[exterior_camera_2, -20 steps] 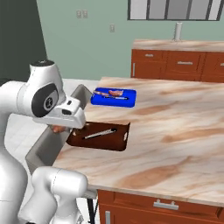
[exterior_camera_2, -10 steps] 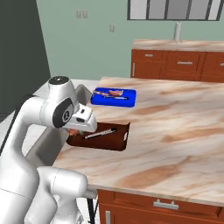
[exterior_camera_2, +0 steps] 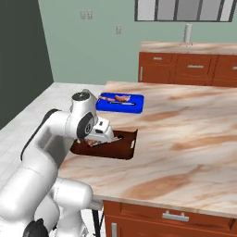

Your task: Gather the sweet potatos from the fridge and place them on a tray on the dining counter. Then gather the steaks from the fridge and place them on the other tray.

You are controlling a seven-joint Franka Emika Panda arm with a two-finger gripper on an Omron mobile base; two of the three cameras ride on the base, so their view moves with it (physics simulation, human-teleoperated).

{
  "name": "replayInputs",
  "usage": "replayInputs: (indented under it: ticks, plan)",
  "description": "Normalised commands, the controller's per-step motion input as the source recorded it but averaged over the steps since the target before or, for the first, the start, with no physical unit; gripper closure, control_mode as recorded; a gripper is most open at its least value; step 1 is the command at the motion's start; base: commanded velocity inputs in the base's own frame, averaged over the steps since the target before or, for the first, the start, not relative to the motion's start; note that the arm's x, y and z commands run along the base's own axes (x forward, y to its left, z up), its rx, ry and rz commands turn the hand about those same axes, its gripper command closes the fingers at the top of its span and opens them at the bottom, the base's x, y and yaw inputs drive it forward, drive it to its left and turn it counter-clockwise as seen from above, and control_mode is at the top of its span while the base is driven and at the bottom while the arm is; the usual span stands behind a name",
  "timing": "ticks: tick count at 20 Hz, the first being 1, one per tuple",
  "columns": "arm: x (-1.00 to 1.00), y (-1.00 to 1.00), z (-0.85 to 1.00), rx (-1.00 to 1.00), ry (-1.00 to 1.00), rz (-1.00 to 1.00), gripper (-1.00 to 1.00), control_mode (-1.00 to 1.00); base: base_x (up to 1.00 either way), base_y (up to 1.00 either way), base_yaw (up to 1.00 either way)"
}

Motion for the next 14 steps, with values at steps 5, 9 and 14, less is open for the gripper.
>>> replayInputs:
  ticks: [5,9,14]
  plan:
    - [0.55,-0.28,-0.65,0.0,0.03,0.0,1.0,-1.0,0.0,0.0,0.0]
    - [0.53,-0.02,-0.4,0.0,0.08,0.0,1.0,-1.0,0.0,0.0,0.0]
    - [0.54,0.0,-0.22,0.0,0.13,0.0,1.0,-1.0,0.0,0.0,0.0]
